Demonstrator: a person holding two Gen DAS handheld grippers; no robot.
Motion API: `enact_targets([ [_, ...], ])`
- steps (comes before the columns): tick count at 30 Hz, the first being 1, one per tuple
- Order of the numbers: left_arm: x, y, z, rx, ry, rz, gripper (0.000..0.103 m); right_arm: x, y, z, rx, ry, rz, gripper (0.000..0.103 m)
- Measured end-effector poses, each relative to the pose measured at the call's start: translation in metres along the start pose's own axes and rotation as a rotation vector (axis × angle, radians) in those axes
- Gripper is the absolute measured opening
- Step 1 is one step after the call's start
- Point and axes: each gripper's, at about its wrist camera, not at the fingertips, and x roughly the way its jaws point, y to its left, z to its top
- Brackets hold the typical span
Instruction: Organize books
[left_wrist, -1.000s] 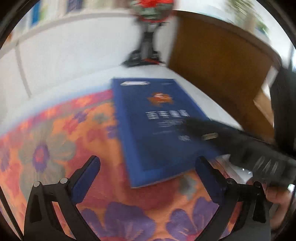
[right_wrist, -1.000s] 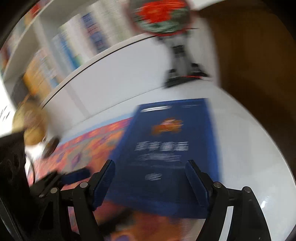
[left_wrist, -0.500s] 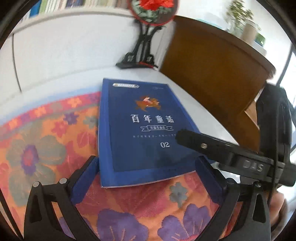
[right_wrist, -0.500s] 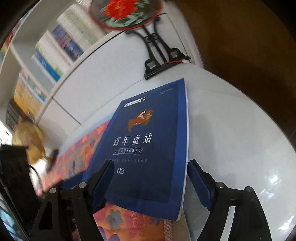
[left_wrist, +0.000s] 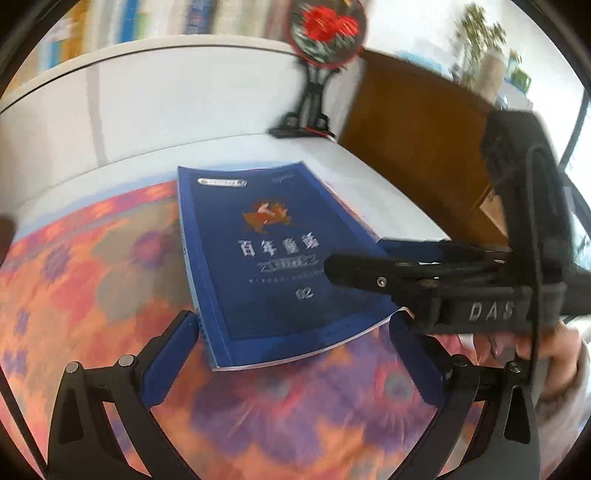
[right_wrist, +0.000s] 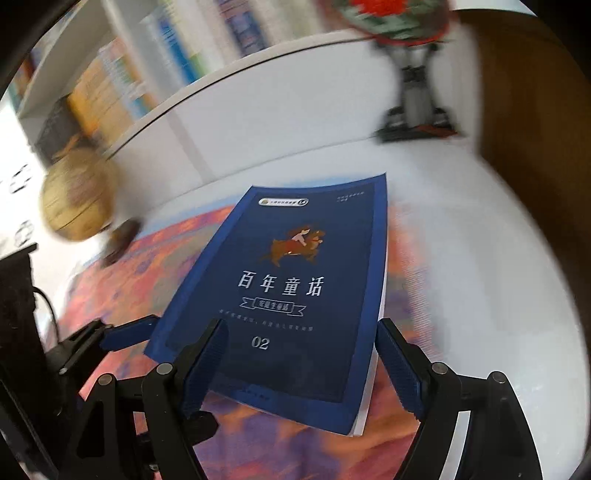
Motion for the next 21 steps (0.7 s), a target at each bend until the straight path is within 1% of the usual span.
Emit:
enact_targets([
  [1,-0.014,0.008,-0.009,-0.018,-0.007,0.007,0.102,0.003,0.01,-0.002,-0.015,0.033,0.044,0.081],
  [2,-0.028,0.016,-0.017,-0.036,-0.011,0.011,0.102,0.008,0.025,-0.006,-0.042,0.084,0.096,0.081],
  [4,-0.061,0.03,-0.04,-0.075,-0.01,0.02,0.102,0.016,0.049,-0.015,-0.09,0.167,0.163,0.081],
  [6,-0.09,0.044,-0.063,-0.106,-0.004,0.047,0.102,0.025,0.082,-0.03,-0.163,0.251,0.253,0.081],
  [7,-0.098,0.051,-0.071,-0.111,-0.001,0.062,0.102,0.03,0.094,-0.036,-0.182,0.287,0.293,0.081],
  [9,-0.112,0.072,-0.088,-0.137,0.035,0.091,0.102,0.043,0.105,-0.044,-0.166,0.348,0.352,0.081],
  [10,-0.114,0.083,-0.092,-0.161,0.049,0.085,0.102,0.049,0.106,-0.047,-0.152,0.368,0.363,0.081],
  [11,-0.114,0.095,-0.095,-0.19,0.057,0.076,0.102,0.056,0.104,-0.047,-0.137,0.381,0.359,0.08],
  [13,-0.109,0.121,-0.093,-0.257,0.075,0.055,0.102,0.057,0.095,-0.043,-0.094,0.369,0.401,0.078],
  [14,-0.105,0.132,-0.091,-0.288,0.078,0.04,0.102,0.057,0.085,-0.041,-0.045,0.374,0.431,0.077],
  [16,-0.091,0.15,-0.086,-0.358,0.093,-0.037,0.102,0.06,0.071,-0.043,0.023,0.375,0.497,0.077],
  [17,-0.08,0.159,-0.084,-0.398,0.115,-0.093,0.102,0.063,0.064,-0.042,0.054,0.376,0.547,0.077],
  [18,-0.073,0.163,-0.082,-0.415,0.118,-0.113,0.101,0.065,0.059,-0.041,0.074,0.374,0.577,0.076],
  [19,-0.071,0.162,-0.078,-0.414,0.09,-0.117,0.102,0.067,0.055,-0.041,0.099,0.37,0.595,0.074],
  [20,-0.067,0.163,-0.075,-0.414,0.086,-0.122,0.102,0.067,0.055,-0.04,0.112,0.366,0.59,0.069],
  [21,-0.066,0.165,-0.074,-0.423,0.081,-0.134,0.102,0.068,0.056,-0.04,0.112,0.359,0.585,0.067],
])
